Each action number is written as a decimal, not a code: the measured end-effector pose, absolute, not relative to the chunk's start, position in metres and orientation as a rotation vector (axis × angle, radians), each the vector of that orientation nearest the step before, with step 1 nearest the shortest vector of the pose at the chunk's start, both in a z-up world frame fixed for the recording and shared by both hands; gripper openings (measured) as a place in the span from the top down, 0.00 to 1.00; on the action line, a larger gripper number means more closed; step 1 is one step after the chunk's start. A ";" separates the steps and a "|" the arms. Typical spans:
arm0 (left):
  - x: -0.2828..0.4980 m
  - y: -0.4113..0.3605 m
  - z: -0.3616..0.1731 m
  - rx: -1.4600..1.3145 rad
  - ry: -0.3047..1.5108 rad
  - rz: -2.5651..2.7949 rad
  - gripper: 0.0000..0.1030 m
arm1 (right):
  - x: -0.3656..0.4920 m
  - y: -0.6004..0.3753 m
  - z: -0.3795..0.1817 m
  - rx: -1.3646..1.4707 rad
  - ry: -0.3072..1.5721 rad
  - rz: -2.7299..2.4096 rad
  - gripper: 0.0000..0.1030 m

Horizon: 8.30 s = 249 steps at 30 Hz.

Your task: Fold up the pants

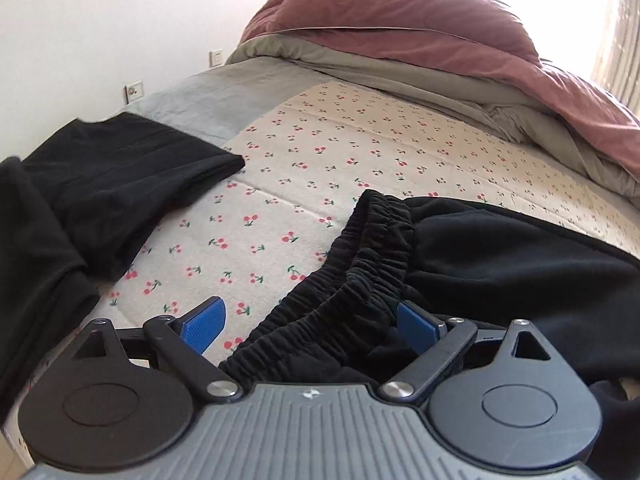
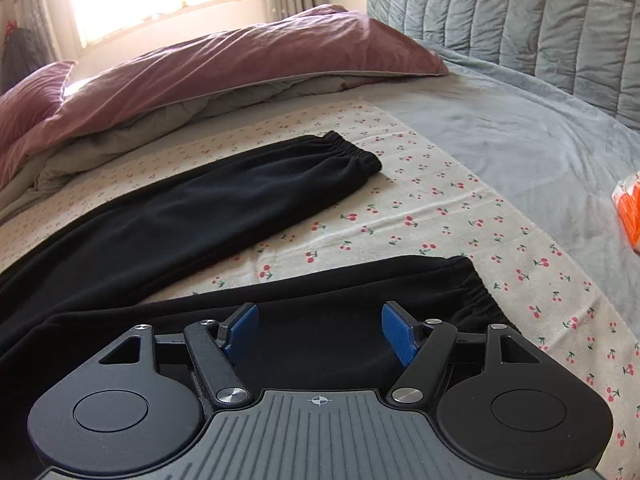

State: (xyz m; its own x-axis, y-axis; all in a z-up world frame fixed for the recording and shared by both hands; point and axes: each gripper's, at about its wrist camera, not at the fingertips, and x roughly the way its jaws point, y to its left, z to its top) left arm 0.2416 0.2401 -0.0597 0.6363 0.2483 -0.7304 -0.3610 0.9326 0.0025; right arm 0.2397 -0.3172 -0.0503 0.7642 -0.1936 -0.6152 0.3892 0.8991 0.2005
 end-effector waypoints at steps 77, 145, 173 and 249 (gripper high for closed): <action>0.324 0.238 -0.095 -0.185 0.776 0.367 0.54 | 0.315 -0.191 -0.031 0.059 0.636 0.011 0.18; 0.328 0.255 -0.080 -0.408 0.752 0.373 0.06 | 0.384 -0.326 -0.053 0.311 0.761 -0.236 0.07; 0.400 0.232 -0.115 -0.248 0.840 0.394 0.27 | 0.472 -0.448 -0.040 0.532 0.652 -0.352 0.12; 0.233 0.298 -0.068 -0.292 0.715 0.010 0.61 | 0.192 -0.473 -0.120 0.428 0.603 -0.082 0.86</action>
